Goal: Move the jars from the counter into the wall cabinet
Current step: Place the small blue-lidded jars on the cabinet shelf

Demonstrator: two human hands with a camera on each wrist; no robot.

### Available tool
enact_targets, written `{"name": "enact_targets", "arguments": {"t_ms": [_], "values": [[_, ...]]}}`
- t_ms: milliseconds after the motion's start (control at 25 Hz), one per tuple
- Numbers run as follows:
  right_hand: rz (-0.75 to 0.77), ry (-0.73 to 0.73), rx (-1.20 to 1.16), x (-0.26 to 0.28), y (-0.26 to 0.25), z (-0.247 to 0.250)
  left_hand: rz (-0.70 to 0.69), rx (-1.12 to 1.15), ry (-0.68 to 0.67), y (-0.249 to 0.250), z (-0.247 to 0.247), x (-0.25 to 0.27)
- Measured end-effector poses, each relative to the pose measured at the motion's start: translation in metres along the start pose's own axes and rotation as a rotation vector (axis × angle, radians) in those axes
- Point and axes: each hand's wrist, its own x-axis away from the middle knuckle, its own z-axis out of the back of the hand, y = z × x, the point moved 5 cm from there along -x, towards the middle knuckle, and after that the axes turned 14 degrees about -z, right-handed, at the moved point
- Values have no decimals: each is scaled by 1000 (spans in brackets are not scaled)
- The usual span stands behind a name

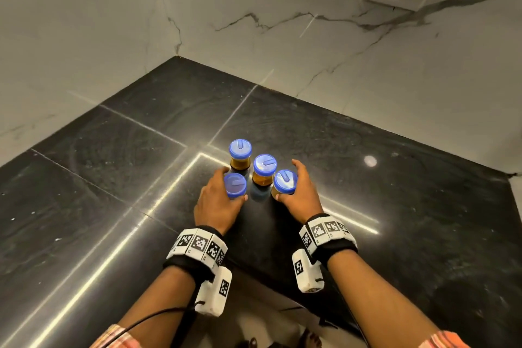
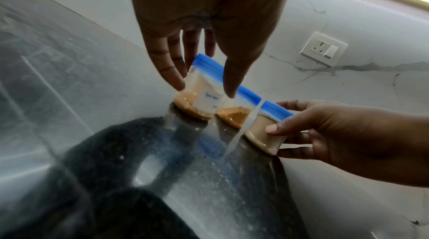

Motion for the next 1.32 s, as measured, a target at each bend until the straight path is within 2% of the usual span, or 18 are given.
{"name": "enact_targets", "arguments": {"t_ms": [200,360,520,760,920,1160,1320], "values": [[-15,60,-107,7,13,23,49,64,-1,-6,-5,-3],[23,137,-197,18,23,54,-39,164,19,17,-4,2],[118,248,-320,43,2,103,-269,275,78,77,1,-9],[386,470,-472,100,-60,200,-583,481,81,214,12,-24],[516,575,-481,141,-96,257,-689,556,121,284,32,-18],[656,683,-556,189,-144,323,-811,618,140,352,57,-16],[755,800,-561,205,-180,363,-913,609,209,397,80,-21]]}}
